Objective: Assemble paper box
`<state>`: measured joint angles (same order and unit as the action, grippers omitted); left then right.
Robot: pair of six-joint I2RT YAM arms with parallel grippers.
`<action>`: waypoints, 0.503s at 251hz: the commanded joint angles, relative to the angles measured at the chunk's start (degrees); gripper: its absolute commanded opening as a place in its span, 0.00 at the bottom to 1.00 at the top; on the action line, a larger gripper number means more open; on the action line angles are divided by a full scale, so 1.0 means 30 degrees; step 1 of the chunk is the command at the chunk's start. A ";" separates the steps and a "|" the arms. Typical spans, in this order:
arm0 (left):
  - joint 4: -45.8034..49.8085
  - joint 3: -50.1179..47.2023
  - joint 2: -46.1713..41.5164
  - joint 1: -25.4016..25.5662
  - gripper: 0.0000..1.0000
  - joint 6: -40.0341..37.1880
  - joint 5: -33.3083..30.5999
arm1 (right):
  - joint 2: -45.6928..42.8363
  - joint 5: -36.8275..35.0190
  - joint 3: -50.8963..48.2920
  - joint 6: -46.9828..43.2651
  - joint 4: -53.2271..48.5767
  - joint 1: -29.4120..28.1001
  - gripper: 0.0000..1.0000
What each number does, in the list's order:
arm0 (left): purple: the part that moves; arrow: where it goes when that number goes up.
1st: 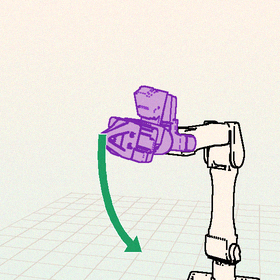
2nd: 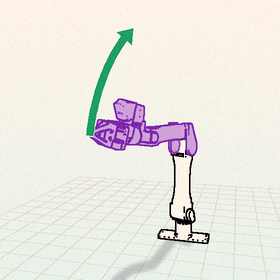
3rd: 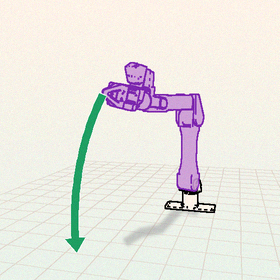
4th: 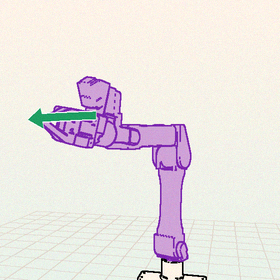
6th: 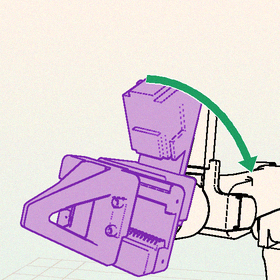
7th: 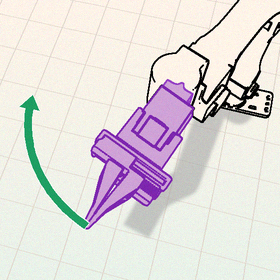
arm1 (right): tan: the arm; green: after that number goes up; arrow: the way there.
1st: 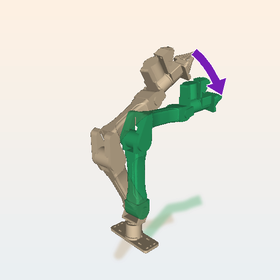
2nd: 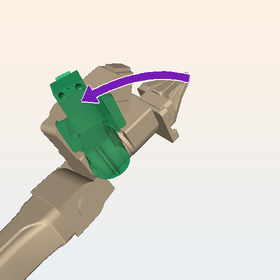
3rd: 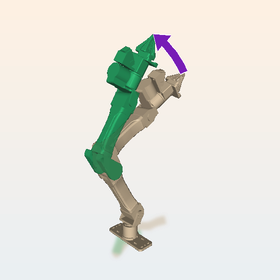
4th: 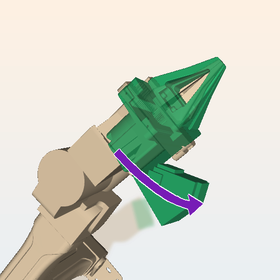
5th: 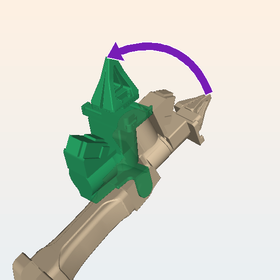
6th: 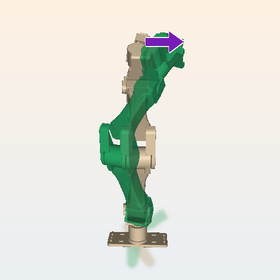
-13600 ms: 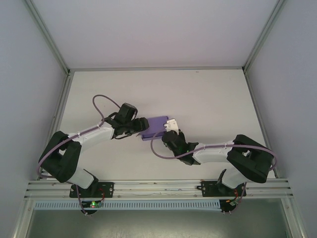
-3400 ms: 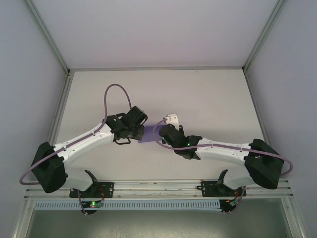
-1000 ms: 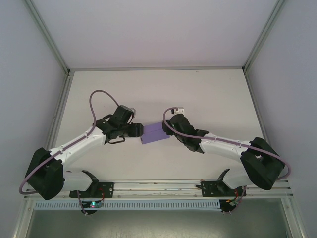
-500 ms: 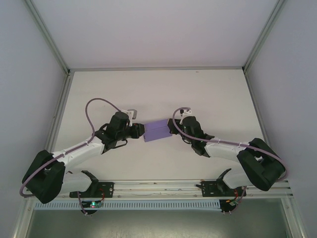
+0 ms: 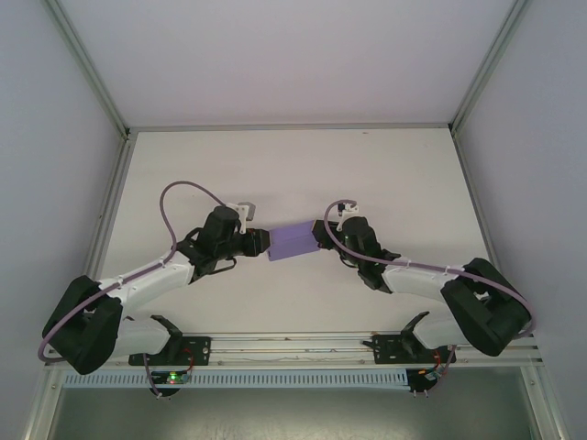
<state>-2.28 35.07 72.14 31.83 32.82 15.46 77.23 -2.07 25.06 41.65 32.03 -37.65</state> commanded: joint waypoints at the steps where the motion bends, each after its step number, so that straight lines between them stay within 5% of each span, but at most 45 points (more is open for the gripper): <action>1: 0.3893 0.0712 0.0353 -0.0006 0.43 -0.0948 -0.0292 | -0.0540 0.0769 -0.0174 -0.0615 -0.5778 -0.0458 0.30; 32: 0.4421 0.2092 -0.0318 -0.0006 0.57 -0.1616 -0.0179 | -0.1751 0.0587 0.0986 -0.1747 -0.6962 -0.0385 0.45; 85: 0.6651 0.4554 -0.1442 -0.0020 1.00 -0.2795 -0.1939 | -0.2639 0.0733 0.3487 -0.3808 -0.8559 -0.0170 0.58; 103: 0.7203 0.5097 -0.1776 -0.0036 1.00 -0.2991 -0.2681 | -0.2785 0.0895 0.4008 -0.4509 -0.8895 0.0050 0.63; 118: 0.7781 0.5566 -0.2005 -0.0028 1.00 -0.3058 -0.3663 | -0.2921 0.1672 0.4281 -0.5936 -0.8859 0.0306 0.77; 126: 0.8163 0.5826 -0.2117 -0.0031 1.00 -0.3029 -0.4432 | -0.2953 0.2684 0.4493 -0.7493 -0.8864 0.0458 0.95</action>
<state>15.44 49.52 67.59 31.86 26.06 9.78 69.87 0.16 35.68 30.50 8.21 -37.71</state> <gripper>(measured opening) 0.997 0.728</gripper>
